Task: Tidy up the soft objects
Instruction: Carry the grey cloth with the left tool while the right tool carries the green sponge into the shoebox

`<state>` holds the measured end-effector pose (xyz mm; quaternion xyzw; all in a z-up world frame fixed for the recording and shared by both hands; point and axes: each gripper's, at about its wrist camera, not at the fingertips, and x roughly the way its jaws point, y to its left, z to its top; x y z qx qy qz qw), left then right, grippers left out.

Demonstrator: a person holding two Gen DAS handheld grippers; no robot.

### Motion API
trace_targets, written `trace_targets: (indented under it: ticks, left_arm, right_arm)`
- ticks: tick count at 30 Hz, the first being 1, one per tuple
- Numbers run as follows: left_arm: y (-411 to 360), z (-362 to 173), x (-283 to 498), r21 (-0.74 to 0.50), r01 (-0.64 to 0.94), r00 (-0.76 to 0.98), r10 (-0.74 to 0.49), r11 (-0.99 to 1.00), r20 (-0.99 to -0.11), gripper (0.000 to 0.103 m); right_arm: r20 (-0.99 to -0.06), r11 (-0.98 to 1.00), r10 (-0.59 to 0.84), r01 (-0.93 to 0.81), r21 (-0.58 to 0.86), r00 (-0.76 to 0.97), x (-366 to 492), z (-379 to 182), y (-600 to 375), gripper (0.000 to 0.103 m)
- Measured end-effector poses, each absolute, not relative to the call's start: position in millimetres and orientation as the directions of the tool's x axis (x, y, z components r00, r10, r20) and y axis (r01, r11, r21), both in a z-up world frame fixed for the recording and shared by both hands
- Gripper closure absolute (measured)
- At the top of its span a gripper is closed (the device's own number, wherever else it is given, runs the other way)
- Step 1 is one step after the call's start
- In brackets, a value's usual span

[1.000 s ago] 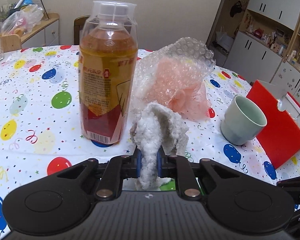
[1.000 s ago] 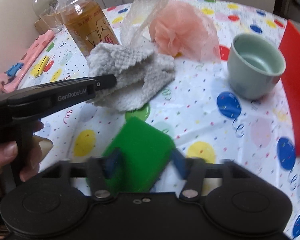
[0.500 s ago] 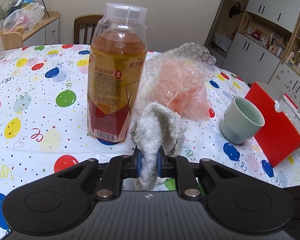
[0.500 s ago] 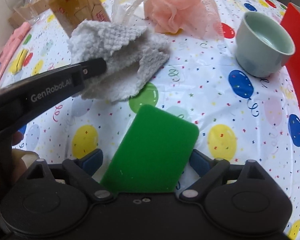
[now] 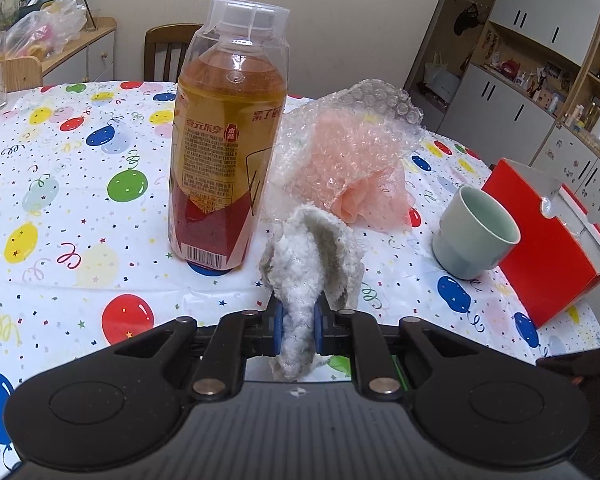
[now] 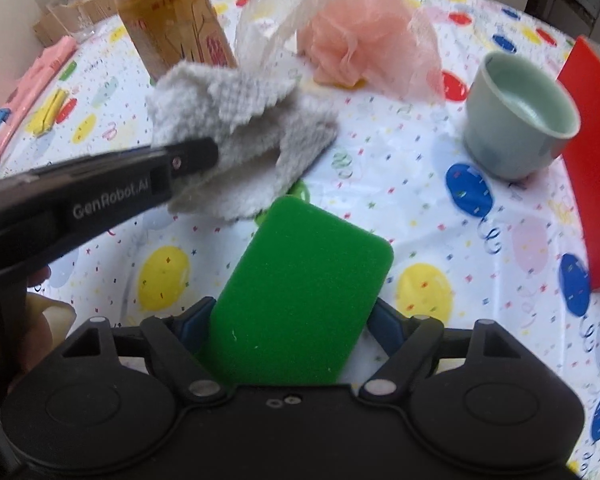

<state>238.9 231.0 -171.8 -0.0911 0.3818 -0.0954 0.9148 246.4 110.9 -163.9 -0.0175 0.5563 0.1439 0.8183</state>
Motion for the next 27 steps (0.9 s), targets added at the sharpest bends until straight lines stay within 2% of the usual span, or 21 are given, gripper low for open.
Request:
trace_targets:
  ticks: [14,27]
  left_arm:
    - [213,-135,217,-0.276,0.106,0.720,-0.265,0.955,-0.641,0.089]
    - [135,-74,207,-0.263,0.166,0.744,-0.295,0.951,-0.599,0.089]
  right_arm:
    - [-0.836,0.934,0.325,-0.288,0.210,0.443,236,-103,28,0.024]
    - [-0.775,0.930,0.351,-0.295,0.221,0.526,237,-59,-77,0.024]
